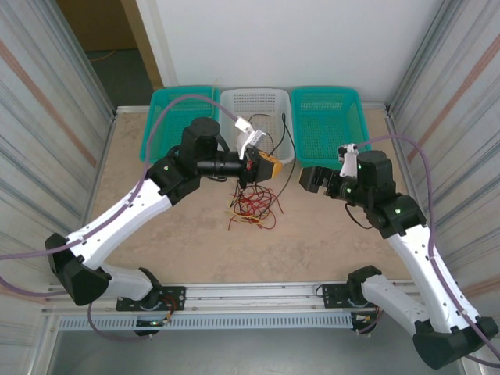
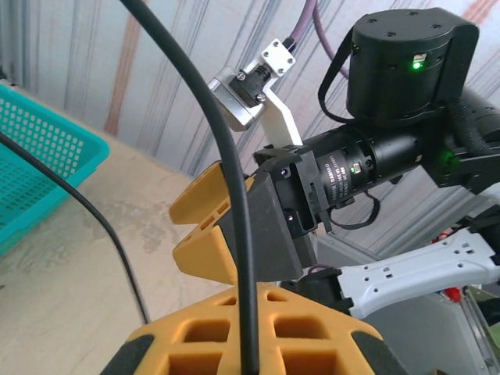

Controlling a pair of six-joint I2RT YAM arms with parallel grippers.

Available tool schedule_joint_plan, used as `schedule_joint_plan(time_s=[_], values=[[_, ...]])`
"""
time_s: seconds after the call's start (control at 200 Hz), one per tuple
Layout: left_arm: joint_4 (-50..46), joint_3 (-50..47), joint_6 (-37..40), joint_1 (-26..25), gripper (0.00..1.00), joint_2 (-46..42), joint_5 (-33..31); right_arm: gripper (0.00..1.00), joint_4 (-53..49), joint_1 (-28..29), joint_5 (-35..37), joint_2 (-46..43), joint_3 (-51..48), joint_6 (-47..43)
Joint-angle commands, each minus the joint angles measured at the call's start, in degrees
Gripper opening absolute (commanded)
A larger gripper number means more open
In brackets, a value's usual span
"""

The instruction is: Untangle the cables

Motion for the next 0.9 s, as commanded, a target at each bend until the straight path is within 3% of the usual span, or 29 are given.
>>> schedule_joint_plan(time_s=[0.0,0.291,0.661,0.777,0.892], values=[[1.6,2.0,-2.1,0.3,0.00,-1.6,3.8,1.00,5.2,-0.2,-4.2,-0.5,0.1,-0.9],[1.7,2.2,-2.8,0.3,0.00,-2.6,4.3,0.98,10.9,0.7,-9.9,1.8,-0.6,2.3],[3.0,2.0,-4.1,0.3,0.00,-2.6,5.4,0.87,17.2,8.3,-5.4,7.5,-0.9,3.9],[3.5,1.9,-4.6,0.3,0.00,-2.6,5.4,0.77,18.6,8.3,-5.4,11.4,-0.4,4.5],[3.0,2.4,-4.4,0.3,0.00,-2.8,5.4,0.50,18.7,7.9,-4.3,13.4,0.0,4.6]])
